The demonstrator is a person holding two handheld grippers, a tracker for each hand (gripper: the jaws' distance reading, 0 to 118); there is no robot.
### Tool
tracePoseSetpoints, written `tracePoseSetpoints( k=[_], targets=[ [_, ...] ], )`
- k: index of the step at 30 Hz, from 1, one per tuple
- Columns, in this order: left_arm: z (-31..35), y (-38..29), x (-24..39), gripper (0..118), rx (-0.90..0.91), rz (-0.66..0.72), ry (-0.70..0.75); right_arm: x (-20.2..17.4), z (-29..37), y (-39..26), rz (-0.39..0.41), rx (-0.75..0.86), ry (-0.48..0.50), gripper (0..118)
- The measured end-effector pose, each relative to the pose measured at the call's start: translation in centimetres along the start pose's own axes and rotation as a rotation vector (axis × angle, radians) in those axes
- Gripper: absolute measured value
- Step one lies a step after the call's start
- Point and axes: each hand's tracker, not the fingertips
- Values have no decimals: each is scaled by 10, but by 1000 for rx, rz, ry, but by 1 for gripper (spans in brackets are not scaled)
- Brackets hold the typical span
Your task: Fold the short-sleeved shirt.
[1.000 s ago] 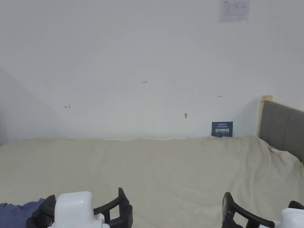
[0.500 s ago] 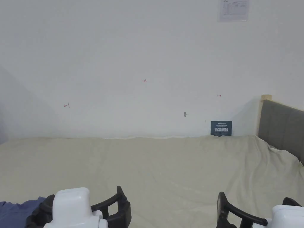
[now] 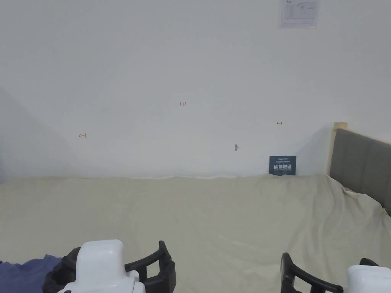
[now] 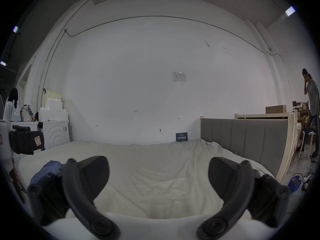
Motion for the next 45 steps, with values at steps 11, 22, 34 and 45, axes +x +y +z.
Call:
tracePoseSetpoints(
  k=[11, 22, 34, 45],
  targets=[
    [-10, -5, -3, 0, -70, 37, -36, 16, -19, -6, -90, -81, -46, 0],
    [-25, -12, -35, 0, -90, 43, 48, 7, -36, -11, -79, -143, -31, 0],
    [32, -29, -209, 0, -203, 85, 491, -149, -83, -37, -58, -280, 442, 0],
    [-127, -20, -272, 0, -605, 226, 122, -133, -114, -42, 6, -382, 397, 0]
  ],
)
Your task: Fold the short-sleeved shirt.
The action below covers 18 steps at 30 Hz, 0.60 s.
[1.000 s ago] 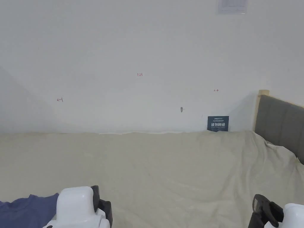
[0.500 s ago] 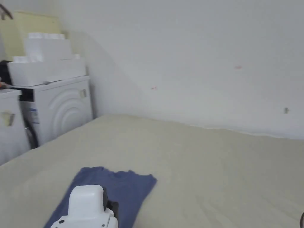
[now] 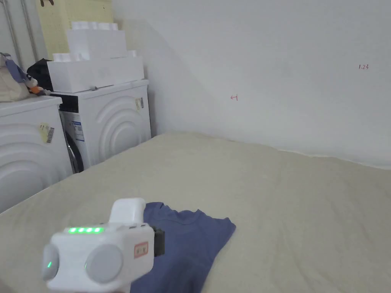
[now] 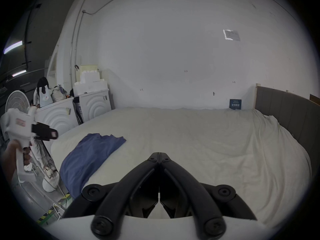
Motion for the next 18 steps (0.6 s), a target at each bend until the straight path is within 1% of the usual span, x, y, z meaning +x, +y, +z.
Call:
tracePoseSetpoints(
  k=[1, 3, 4, 5, 6, 7, 8, 9, 11, 13, 15, 17, 18],
  targets=[
    [-26, 9, -2, 0, -84, -31, -12, 2, -1, 0, -9, -17, -5, 0],
    [-76, 19, -4, 0, -221, -109, 35, 10, -7, -3, -29, -48, -17, 0],
    [-100, 22, -5, 9, -289, -140, 62, 14, -11, -5, -37, -66, -24, 0],
    [-122, 23, -6, 29, -344, -162, 89, 16, -15, -7, -41, -84, -31, 0],
    [-137, 19, -6, 53, -381, -167, 109, 19, -19, -9, -43, -101, -37, 0],
    [-157, 16, -8, 84, -432, -152, 130, 21, -22, -11, -47, -116, -43, 0],
    [-173, 13, -9, 100, -473, -135, 133, 24, -26, -13, -54, -131, -48, 0],
    [-183, 10, -11, 106, -502, -118, 125, 25, -29, -15, -60, -140, -49, 0],
    [-199, 2, -14, 106, -531, -41, 83, 29, -36, -20, -73, -161, -48, 0],
    [-212, -1, -11, 106, -575, -10, 87, 31, -43, -27, -78, -186, -47, 0],
    [-218, -7, -8, 106, -594, -30, 80, 31, -49, -32, -79, -214, -40, 0],
    [-224, -12, 0, 106, -634, -103, 84, 32, -53, -38, -79, -232, -29, 0],
    [-228, -14, 2, 106, -633, -140, 109, 32, -54, -40, -79, -239, -23, 0]
  ],
)
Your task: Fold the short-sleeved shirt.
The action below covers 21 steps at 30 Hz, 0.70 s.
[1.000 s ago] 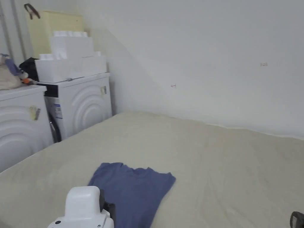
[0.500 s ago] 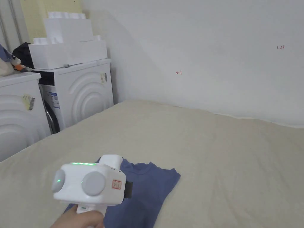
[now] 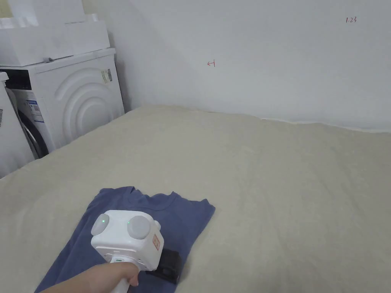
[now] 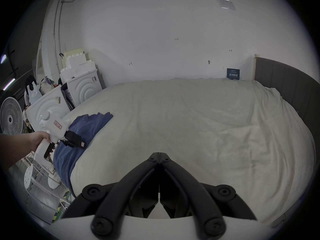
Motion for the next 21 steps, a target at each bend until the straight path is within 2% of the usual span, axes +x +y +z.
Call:
tracePoseSetpoints(
  k=[4, 6, 8, 10, 11, 14, 18, 21],
  targets=[
    [-1, 3, 2, 106, -2, -14, 22, -5, -3, -3, 9, -29, 22, 0],
    [5, 1, 3, 102, 16, -30, 46, -5, -3, -4, 12, -40, 32, 0],
    [15, -3, 6, 68, 90, -72, 74, -4, -3, -7, 13, -48, 41, 0],
    [23, -7, 10, 4, 93, -80, 68, -4, -1, -8, 15, -53, 44, 0],
    [25, -10, 12, 4, 104, -107, 140, -4, 0, -8, 16, -56, 43, 0],
    [30, -14, 11, 4, 98, -159, 147, -1, 4, -7, 11, -58, 41, 0],
    [53, -9, -17, 4, 118, 17, 65, 6, 11, -4, 0, -48, 32, 0],
    [86, -5, -36, 4, 180, 100, 23, 11, 19, 4, -7, -41, 14, 0]
  ],
)
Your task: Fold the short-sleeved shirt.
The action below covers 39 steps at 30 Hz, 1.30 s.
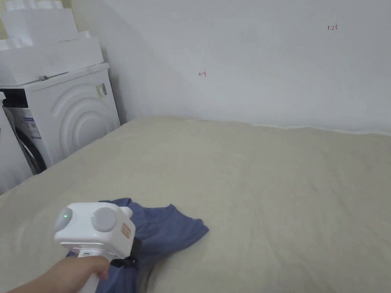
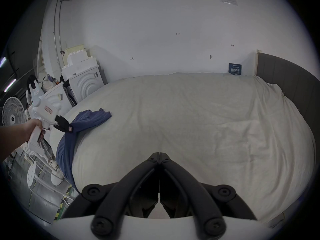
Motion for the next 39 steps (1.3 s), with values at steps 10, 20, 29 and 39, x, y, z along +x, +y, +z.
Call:
tracePoseSetpoints(
  k=[10, 20, 29, 39],
  targets=[
    [214, 42, 14, 4, 409, -24, -128, 25, 37, 25, -69, 126, -33, 0],
    [345, 34, 191, 4, 637, -369, -377, 63, 82, 29, -129, 212, -90, 0],
    [304, 11, 352, 4, 564, -562, -696, 110, 119, 19, -177, 267, -193, 0],
    [56, -65, 502, 5, -35, -569, -699, 163, 121, -10, -270, 202, -290, 0]
  ],
)
